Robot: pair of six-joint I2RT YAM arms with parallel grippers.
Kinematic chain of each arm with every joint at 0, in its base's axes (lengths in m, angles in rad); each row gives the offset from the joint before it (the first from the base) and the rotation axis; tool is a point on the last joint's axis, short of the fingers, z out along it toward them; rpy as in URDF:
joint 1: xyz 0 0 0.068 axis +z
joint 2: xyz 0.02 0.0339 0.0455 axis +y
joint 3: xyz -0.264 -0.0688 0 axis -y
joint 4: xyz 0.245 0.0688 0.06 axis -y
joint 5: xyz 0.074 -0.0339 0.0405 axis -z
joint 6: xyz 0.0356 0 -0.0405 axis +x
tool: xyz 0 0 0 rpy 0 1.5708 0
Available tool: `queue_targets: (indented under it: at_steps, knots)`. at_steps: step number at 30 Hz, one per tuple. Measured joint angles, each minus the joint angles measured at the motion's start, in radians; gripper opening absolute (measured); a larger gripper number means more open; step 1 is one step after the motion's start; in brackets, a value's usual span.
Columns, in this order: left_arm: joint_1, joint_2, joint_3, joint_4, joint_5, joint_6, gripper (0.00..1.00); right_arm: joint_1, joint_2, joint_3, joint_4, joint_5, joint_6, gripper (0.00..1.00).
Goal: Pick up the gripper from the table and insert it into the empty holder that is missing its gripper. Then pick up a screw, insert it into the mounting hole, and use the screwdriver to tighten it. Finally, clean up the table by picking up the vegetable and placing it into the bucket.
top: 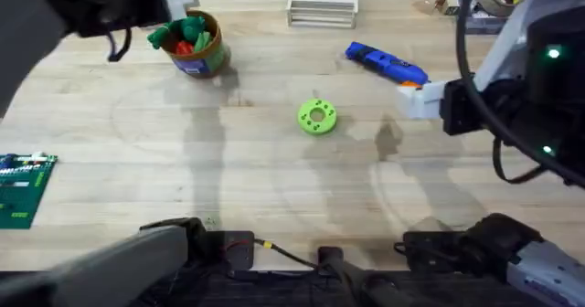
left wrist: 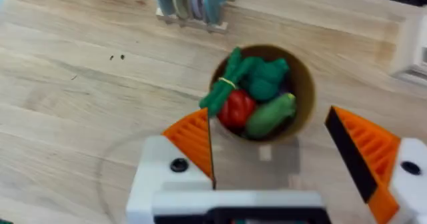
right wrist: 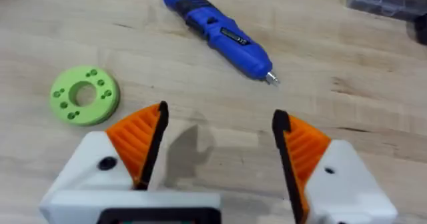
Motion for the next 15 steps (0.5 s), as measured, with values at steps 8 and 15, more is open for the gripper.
queue_targets:
  at_steps: [8, 15]
  knots:
    - [0.000, -0.216, 0.000, -0.249, 0.145, 0.116, 0.911, 0.000, -0.088, 0.000, -0.016, -0.136, 0.001, 0.991]
    - [-0.001, -0.382, 0.000, -0.438, 0.234, 0.172, 0.022, 0.000, -0.121, 0.000, -0.016, -0.252, 0.005, 0.991]
